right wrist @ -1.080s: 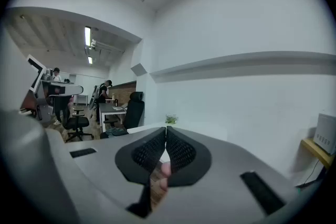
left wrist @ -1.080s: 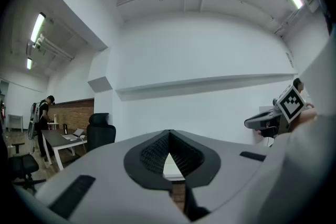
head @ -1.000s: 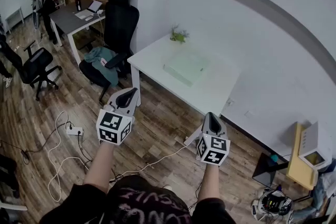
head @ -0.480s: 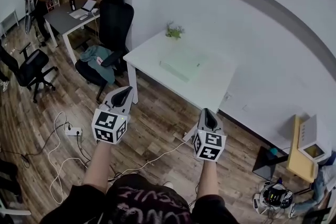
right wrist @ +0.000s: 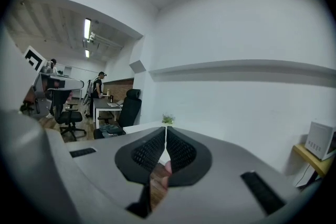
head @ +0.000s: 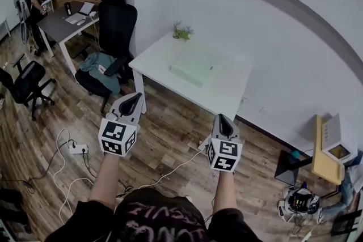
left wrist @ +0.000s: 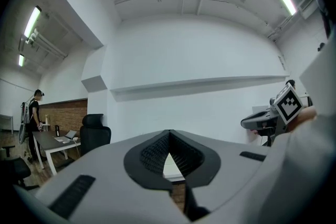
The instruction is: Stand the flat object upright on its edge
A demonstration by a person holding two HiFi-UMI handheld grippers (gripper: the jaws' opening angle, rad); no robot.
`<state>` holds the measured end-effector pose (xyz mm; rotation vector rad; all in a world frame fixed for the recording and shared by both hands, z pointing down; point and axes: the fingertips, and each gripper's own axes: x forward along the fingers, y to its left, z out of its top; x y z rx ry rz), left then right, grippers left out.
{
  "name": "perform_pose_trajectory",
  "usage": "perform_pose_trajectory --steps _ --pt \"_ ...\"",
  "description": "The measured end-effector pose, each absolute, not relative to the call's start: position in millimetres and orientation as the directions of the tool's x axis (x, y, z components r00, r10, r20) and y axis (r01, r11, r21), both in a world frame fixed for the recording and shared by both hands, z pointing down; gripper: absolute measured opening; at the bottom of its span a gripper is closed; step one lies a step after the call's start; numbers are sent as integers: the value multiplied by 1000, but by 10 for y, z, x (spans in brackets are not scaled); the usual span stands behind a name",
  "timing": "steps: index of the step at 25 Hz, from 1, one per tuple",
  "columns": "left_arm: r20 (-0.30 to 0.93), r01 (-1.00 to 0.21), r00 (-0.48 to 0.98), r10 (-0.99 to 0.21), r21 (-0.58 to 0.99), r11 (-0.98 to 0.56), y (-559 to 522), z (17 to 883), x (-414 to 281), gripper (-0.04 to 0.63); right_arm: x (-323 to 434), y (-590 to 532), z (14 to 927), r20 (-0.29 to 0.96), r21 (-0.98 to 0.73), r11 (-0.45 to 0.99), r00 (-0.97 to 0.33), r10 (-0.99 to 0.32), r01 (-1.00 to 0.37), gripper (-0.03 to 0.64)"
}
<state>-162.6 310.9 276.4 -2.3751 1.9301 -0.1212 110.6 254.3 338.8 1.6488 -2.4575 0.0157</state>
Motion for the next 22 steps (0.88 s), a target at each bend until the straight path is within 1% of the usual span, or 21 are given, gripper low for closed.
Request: perform_pose_trajectory --steps 7,11,22 --pt "30 -962 251 -968 -107 -252 2974 2869 -1852 14 909 2532 3504 183 104 346 -324 -928 -932 26" --pt "30 -958 266 -963 -104 -268 2846 2917 -1930 14 822 2458 3477 174 93 349 -330 -928 -933 28" --pt "46 -956 270 -962 -109 -273 2185 3091 -2059 14 741 1793 3672 183 95 341 -320 -930 -935 28"
